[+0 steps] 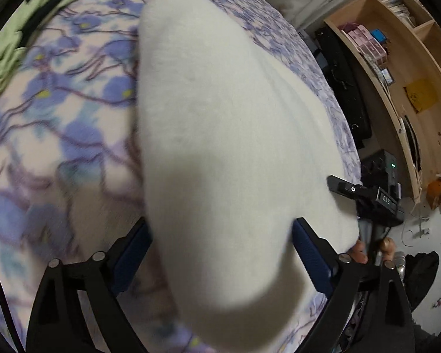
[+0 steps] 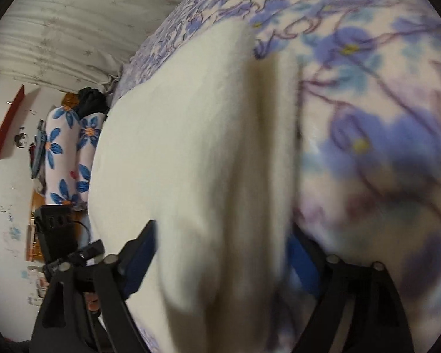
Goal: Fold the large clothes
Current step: 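Grasp the cardigan bundle with both grippers and lift it together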
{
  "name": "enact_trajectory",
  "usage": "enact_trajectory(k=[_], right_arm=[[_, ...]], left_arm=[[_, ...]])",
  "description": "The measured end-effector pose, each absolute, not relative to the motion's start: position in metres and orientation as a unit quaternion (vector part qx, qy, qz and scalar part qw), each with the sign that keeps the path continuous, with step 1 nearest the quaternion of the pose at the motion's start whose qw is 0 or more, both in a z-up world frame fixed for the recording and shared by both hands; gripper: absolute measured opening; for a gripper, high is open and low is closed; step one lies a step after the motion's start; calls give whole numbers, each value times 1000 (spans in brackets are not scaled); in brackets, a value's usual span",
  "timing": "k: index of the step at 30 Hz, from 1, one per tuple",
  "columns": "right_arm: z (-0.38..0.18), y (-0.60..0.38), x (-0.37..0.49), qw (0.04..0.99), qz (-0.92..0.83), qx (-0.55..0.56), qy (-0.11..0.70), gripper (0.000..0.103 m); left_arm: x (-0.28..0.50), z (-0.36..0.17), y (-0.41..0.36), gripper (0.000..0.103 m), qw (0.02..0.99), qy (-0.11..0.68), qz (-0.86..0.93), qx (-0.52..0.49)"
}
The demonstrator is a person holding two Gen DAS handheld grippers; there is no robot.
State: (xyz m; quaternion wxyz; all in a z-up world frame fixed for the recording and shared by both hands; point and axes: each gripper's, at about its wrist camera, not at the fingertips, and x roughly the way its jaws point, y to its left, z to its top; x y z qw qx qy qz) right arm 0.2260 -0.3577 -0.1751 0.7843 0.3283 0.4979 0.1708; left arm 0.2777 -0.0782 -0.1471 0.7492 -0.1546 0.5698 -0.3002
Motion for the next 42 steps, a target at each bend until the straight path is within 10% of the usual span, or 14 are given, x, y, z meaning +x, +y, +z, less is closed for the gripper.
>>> enact_trajectory(k=[8, 17, 42], right_arm=[[-175, -342, 246, 779, 198, 305, 511, 102], [-120, -311, 228, 821, 202, 272, 460, 48], [6, -53, 240, 855, 299, 203, 373, 46]], left_arm=[[307, -163, -97, 102, 737, 569, -320, -178], [290, -120, -105, 72, 801, 523, -276, -95], [259, 38, 159, 66, 882, 430, -185, -46]])
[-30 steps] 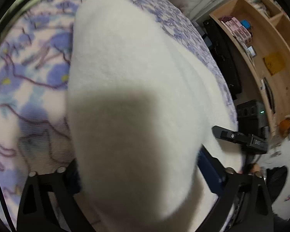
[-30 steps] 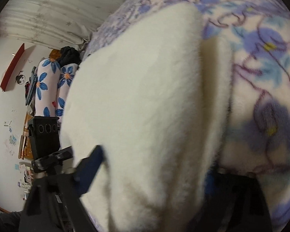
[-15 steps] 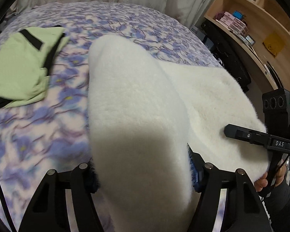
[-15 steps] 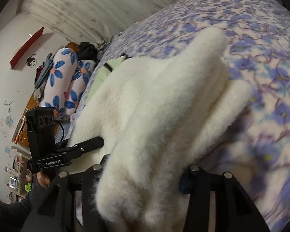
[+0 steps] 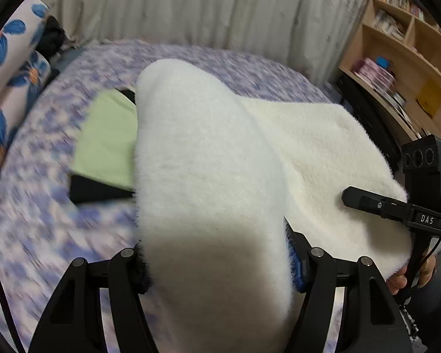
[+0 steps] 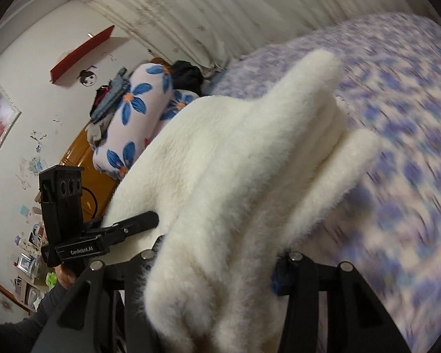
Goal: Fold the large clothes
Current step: 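Grasp the cardigan bundle with both grippers and lift it together, then carry the bundle onto the green garment stack and release both grippers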
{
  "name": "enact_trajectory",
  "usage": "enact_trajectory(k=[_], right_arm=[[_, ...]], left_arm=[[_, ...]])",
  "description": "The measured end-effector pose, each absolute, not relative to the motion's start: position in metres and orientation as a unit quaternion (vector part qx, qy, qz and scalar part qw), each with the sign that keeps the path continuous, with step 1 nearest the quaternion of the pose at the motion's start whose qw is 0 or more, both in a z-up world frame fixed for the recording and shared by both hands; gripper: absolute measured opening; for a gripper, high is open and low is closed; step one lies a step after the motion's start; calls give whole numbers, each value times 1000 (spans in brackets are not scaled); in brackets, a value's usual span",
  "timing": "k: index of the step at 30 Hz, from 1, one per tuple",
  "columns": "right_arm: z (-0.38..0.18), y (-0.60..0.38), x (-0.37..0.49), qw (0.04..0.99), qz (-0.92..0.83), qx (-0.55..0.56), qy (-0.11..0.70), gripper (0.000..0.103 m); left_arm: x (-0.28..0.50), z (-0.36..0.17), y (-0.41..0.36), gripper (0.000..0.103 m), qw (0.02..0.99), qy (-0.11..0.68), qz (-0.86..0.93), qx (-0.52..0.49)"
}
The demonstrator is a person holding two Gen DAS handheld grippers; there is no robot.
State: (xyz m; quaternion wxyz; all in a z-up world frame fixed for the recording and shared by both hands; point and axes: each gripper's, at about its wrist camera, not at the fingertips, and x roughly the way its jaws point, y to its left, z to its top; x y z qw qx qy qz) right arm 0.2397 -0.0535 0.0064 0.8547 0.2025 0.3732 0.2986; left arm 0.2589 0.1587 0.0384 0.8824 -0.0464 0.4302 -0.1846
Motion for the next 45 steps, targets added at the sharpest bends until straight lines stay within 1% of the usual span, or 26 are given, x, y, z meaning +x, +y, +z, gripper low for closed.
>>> enact_trajectory(k=[2, 5, 9, 11, 13, 15, 16, 18, 19, 20, 21, 23, 27, 30, 31, 32, 33, 35, 36, 37, 38, 40, 41, 43, 45], right_arm=[[15, -31, 271, 859, 304, 199, 360, 46], [17, -2, 322, 864, 308, 202, 342, 46], [-2, 25, 393, 869, 301, 211, 332, 46], [-18, 33, 421, 868, 299, 213, 334, 46], [-44, 40, 455, 863, 296, 221, 344, 46], [-80, 49, 486, 857, 289, 217, 367, 46], [-97, 53, 497, 851, 281, 219, 385, 47], [-128, 49, 506, 848, 266, 232, 395, 50], [-136, 46, 506, 845, 269, 238, 397, 54], [-141, 43, 505, 841, 273, 245, 397, 61], [-143, 41, 503, 840, 276, 244, 398, 62], [-138, 41, 499, 842, 274, 224, 407, 67], [-117, 37, 487, 844, 247, 184, 439, 68], [-102, 34, 469, 858, 224, 155, 435, 68], [-93, 34, 461, 868, 217, 138, 424, 68], [-84, 34, 452, 880, 208, 121, 409, 68], [-76, 35, 443, 890, 202, 107, 394, 68], [-63, 41, 433, 905, 191, 80, 373, 68], [-59, 46, 429, 910, 187, 70, 363, 68], [-55, 51, 428, 913, 185, 64, 358, 68], [-52, 56, 428, 917, 180, 56, 352, 68], [-49, 68, 428, 922, 181, 48, 340, 67], [-51, 72, 429, 921, 182, 47, 341, 63], [-59, 78, 436, 918, 180, 45, 350, 55], [-71, 77, 444, 917, 160, 30, 365, 52]], left_arm=[[284, 47, 183, 66, 888, 421, -178, -43], [342, 51, 216, 66, 896, 407, -173, -33], [414, 37, 249, 66, 898, 405, -172, -22], [449, 17, 263, 67, 896, 409, -169, -20], [479, -7, 273, 67, 893, 418, -169, -21], [506, -43, 283, 67, 884, 437, -166, -18], [517, -63, 288, 69, 877, 451, -162, -22], [530, -93, 301, 81, 873, 459, -162, -41], [532, -102, 309, 97, 877, 449, -159, -56], [532, -107, 314, 102, 881, 443, -157, -59], [530, -111, 317, 102, 881, 438, -165, -66], [527, -113, 320, 102, 884, 432, -164, -71], [513, -102, 322, 101, 892, 426, -138, -58], [498, -85, 319, 94, 901, 419, -113, -29], [493, -80, 318, 86, 904, 414, -107, -19], [488, -74, 316, 76, 906, 410, -103, -13], [482, -66, 313, 71, 910, 404, -98, -6], [475, -53, 308, 49, 914, 397, -89, -1], [472, -46, 304, 43, 916, 392, -92, -3], [469, -42, 301, 34, 917, 389, -90, -3], [469, -40, 298, 27, 918, 387, -91, 0], [471, -39, 290, 21, 919, 383, -91, 12], [472, -41, 285, 19, 918, 386, -88, 22], [475, -48, 279, 16, 915, 395, -72, 36], [477, -55, 277, 16, 912, 405, -47, 52]])
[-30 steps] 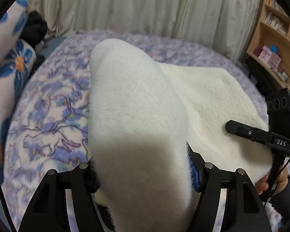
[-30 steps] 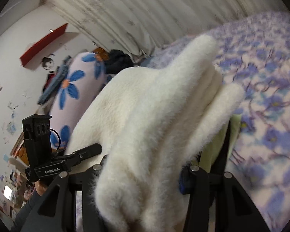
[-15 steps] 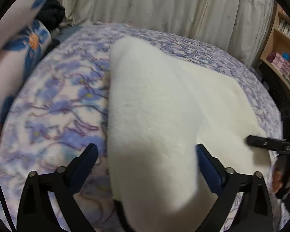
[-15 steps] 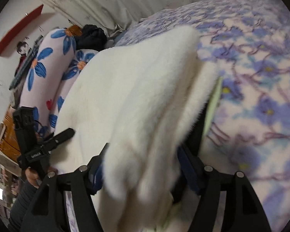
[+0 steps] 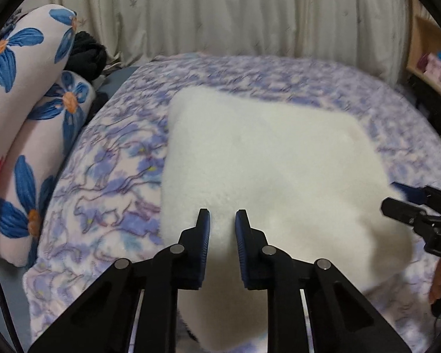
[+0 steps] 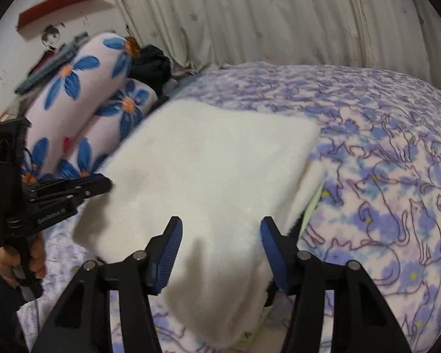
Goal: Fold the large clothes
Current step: 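Carry the bundle onto the green garment stack and release both grippers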
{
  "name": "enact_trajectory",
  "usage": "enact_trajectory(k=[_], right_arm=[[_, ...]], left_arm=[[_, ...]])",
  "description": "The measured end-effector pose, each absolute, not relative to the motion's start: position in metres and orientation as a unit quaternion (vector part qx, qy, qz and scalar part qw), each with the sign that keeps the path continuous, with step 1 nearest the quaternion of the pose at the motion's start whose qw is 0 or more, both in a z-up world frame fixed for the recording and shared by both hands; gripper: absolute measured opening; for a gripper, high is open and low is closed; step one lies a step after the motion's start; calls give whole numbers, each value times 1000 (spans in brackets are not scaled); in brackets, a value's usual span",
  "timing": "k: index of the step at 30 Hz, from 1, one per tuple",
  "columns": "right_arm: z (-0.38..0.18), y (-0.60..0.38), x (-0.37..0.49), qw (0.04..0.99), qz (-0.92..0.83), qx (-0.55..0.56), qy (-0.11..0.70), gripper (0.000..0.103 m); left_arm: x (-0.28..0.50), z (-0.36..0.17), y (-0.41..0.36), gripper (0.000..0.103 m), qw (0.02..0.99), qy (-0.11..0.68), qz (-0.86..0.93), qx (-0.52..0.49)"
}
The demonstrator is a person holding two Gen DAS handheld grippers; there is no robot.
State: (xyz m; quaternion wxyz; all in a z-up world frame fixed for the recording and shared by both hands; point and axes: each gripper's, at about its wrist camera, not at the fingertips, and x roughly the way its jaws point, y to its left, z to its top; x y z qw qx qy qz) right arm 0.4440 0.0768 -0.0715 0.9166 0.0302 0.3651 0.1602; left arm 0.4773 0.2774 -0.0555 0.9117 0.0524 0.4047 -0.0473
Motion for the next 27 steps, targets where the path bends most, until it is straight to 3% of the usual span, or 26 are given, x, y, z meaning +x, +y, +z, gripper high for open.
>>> enact_trajectory(k=[6, 10, 13, 18, 22, 27], right_arm=[[-101, 53, 456, 895, 173, 84, 403, 50], [-89, 57, 445, 897, 160, 80, 405, 50], [-75, 52, 428, 896, 163, 84, 405, 50], [-37, 39, 376, 897, 169, 76, 400, 50], [-10, 29, 330, 894, 178, 72, 406, 50], [29, 13, 257, 896, 182, 73, 399, 50]], left_arm=[[482, -73, 279, 15, 904, 424, -17, 58], [478, -68, 282, 15, 902, 430, -7, 29], [466, -60, 281, 23, 895, 445, -11, 3], [419, -34, 264, 27, 895, 446, -28, -2], [371, -3, 247, 58, 900, 433, -38, -25], [300, 44, 219, 60, 909, 410, -59, -54]])
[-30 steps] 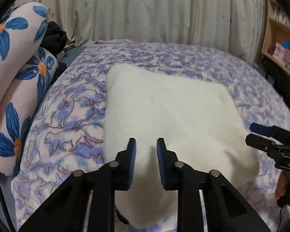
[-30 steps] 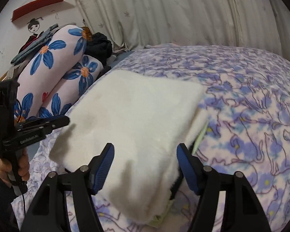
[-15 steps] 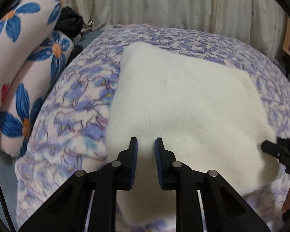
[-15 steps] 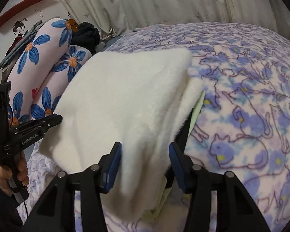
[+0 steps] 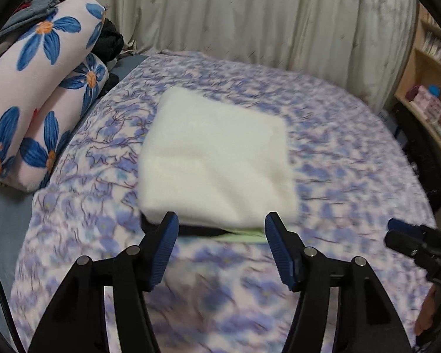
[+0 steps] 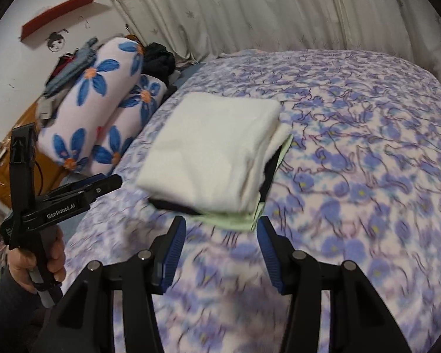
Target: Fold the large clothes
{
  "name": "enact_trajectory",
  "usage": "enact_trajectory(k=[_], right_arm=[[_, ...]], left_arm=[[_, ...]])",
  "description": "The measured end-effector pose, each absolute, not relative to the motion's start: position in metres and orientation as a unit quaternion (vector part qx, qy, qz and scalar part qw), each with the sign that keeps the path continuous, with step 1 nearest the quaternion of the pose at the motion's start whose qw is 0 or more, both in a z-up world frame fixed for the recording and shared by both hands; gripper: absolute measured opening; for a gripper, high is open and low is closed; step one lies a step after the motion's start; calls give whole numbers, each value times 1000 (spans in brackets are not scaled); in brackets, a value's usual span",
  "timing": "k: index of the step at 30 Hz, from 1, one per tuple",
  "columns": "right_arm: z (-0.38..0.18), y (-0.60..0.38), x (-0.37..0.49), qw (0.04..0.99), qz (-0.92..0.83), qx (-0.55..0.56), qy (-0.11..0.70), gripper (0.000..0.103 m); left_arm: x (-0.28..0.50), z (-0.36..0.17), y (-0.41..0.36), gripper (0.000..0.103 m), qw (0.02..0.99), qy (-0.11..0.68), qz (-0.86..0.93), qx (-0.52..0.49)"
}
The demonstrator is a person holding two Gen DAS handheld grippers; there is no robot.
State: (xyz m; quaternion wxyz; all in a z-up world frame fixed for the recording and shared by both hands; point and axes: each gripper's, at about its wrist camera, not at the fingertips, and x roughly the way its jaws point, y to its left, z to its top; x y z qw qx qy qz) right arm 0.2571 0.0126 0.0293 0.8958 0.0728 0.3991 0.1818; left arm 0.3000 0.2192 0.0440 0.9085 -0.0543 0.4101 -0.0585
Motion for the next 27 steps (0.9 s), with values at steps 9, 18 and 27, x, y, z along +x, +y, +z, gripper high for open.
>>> enact_trajectory(k=[9, 18, 27], right_arm=[[54, -24, 155, 904, 167, 77, 385, 50], [40, -54, 91, 916, 128, 88, 370, 51], [28, -75, 54, 930, 66, 83, 351, 61]], left_arm=[[185, 66, 162, 70, 908, 413, -53, -45], [107, 63, 105, 81, 920, 386, -61, -10], [75, 54, 71, 91, 928, 370, -52, -2]])
